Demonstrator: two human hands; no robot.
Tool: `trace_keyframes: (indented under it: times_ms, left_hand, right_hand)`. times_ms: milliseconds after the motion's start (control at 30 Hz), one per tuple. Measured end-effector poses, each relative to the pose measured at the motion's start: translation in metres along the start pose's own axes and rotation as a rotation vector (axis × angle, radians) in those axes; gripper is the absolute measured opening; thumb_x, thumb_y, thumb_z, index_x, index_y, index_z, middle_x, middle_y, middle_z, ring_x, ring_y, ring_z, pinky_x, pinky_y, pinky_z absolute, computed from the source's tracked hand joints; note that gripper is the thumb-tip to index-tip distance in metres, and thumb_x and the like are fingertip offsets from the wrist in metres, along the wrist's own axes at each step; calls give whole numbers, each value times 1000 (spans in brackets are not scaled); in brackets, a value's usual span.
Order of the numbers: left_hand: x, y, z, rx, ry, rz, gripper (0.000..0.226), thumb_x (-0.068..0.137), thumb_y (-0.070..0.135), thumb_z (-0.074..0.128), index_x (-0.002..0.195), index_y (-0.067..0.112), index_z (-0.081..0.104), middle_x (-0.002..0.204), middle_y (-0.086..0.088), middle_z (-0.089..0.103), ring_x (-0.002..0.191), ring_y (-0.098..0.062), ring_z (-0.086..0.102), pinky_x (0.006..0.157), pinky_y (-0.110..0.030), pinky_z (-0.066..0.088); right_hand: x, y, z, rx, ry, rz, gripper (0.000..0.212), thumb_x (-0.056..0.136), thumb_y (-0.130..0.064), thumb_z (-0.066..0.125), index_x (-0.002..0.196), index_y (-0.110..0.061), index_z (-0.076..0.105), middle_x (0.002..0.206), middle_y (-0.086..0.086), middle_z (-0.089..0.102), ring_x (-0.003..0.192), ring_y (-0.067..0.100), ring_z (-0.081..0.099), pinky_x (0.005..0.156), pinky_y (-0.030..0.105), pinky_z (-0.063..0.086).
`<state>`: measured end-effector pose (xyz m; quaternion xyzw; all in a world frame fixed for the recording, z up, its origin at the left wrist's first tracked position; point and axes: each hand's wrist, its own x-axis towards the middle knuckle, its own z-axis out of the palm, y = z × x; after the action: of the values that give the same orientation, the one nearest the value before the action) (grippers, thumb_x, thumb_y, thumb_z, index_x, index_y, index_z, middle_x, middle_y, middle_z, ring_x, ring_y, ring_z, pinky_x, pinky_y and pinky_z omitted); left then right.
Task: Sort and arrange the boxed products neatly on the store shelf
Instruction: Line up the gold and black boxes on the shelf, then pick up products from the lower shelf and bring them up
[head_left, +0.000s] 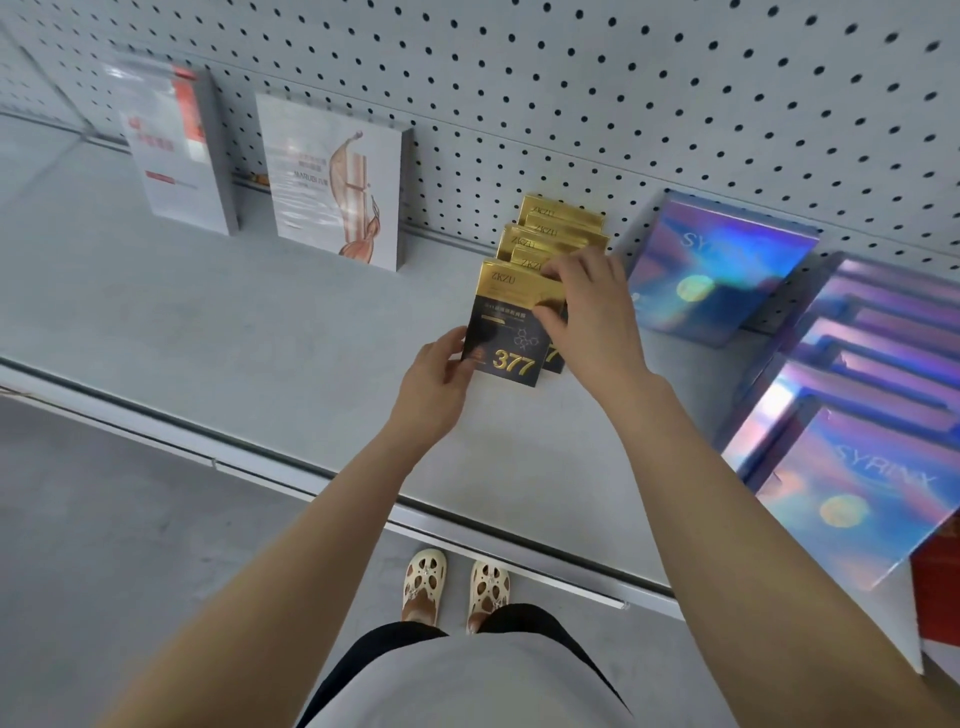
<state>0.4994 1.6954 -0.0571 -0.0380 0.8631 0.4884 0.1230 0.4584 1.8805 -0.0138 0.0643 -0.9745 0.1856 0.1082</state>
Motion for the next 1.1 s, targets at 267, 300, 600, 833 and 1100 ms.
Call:
trace_keyframes:
  times_ms: [267,300,600,833,1100]
  left_hand:
    - [-19,-15,-26,7,96,17,34,101,17,46,133,22,54,127,3,62,107,-7,55,89,-10,37]
    - [-24,-19,-33,-2,123,23,32,101,17,47,131,22,57,124,4,64,104,-5,56,86,-5,37]
    - [-79,-102,-150,-123,414,-43,24,98,20,52,117,28,64,108,10,69,99,-1,62,80,-6,43]
    - [-138,-219,-295,-120,565,-178,22,99,23,51,115,31,63,108,11,69,96,-2,62,77,-13,44]
    - [-170,-319,-449,-98,688,-310,22,98,25,50,115,31,63,106,14,68,96,-5,62,74,-12,42]
  right_hand:
    - [-2,-14,-2,-119,15,38,37,90,-19,65,125,-10,58,125,14,53,116,33,46,101,39,38]
    - [-4,-21,-1,-138,52,47,36,90,-19,64,125,-10,58,125,15,53,115,35,47,101,40,38]
    - [-40,-148,71,140,-28,-40,26,99,-19,55,122,-8,62,117,14,62,108,33,53,90,41,41]
    - [-55,-330,170,316,-193,-198,25,99,-19,55,121,-9,63,112,10,66,102,28,56,88,33,41]
    - [-24,-508,242,350,-255,-343,25,99,-19,55,121,-10,61,111,10,65,101,31,56,87,40,45]
